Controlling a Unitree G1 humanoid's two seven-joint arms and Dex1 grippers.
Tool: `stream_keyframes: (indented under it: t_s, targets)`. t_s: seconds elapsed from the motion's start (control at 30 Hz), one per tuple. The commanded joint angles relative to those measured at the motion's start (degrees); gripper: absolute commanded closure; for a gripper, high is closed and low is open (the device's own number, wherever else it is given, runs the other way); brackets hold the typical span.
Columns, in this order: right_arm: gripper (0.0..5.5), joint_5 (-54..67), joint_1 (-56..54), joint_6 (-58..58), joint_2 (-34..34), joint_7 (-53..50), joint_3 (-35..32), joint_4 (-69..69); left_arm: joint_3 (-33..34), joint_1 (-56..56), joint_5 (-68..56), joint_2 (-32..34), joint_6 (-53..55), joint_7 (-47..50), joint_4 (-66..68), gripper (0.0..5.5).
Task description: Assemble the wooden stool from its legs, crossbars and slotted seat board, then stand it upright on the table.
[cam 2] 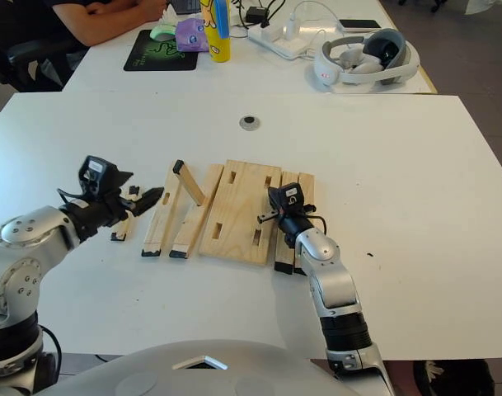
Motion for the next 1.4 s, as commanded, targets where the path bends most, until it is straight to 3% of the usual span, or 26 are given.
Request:
stream_keyframes:
  t_s: [0.03,0.23,0.63,1.4]
  targets:
    - [5.5,1.37,-1.68,0.29,1.15,-0.98,-2.34,-2.05,-2.71,-0.07,-2.77,-1.74,5.41,0.06,-0.62,1.49]
    - [5.5,1.09,-3.38,-0.14,1.11,-1.52,-4.21,-3.39,-6.12,-3.59,-2.94,-7.96,8.15,4.0,1.43,1.49]
    - [5.5,1.5,-5.45,1.9,0.3,0.05,-4.58,-3.39,-7.41,-0.81,0.96,-12.51,7.36,10.53,3.11,1.49]
    - [5.5,2.44,-7.06,4.67,-0.18,0.54,-4.21,-3.62,-10.22,1.55,3.78,-14.98,4.93,12.31,5.45,1.49]
